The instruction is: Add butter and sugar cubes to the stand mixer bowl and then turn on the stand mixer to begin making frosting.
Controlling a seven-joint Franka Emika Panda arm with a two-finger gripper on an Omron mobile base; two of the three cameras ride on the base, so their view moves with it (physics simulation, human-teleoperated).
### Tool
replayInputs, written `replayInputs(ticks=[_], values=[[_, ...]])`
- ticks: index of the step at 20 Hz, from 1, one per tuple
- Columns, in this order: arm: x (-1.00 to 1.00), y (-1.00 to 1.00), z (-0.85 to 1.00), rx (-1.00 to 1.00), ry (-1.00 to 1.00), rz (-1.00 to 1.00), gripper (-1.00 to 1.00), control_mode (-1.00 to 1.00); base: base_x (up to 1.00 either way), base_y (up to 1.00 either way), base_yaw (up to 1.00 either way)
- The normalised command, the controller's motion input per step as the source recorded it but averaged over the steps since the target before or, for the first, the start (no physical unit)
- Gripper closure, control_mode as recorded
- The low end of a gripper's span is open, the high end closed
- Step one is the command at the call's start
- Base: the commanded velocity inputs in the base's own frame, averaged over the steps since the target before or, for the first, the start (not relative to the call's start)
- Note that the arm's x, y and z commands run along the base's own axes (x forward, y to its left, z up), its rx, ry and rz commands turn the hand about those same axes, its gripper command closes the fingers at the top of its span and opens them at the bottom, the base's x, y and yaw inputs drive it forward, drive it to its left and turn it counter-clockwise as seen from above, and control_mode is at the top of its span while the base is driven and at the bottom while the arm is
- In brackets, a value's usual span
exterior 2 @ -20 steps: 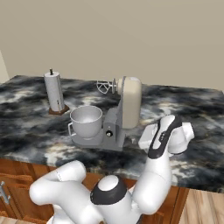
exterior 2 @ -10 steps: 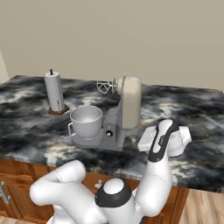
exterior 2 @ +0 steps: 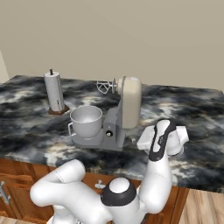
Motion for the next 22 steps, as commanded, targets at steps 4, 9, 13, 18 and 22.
replayInputs(ticks=[4,9,13,18,22], values=[[0.19,0.00,-0.18,0.00,0.00,-0.01,-1.00,-1.00,0.00,0.00,0.00],[0.17,0.00,-0.24,0.00,0.00,-0.01,-1.00,-1.00,0.00,0.00,0.00],[0.13,0.00,-0.18,0.00,0.00,-0.01,-1.00,-1.00,0.00,0.00,0.00],[0.13,0.00,-0.11,0.00,0.00,-0.01,-1.00,-1.00,0.00,0.00,0.00],[0.13,0.00,-0.12,0.00,0.00,-0.01,-1.00,-1.00,0.00,0.00,0.00]])
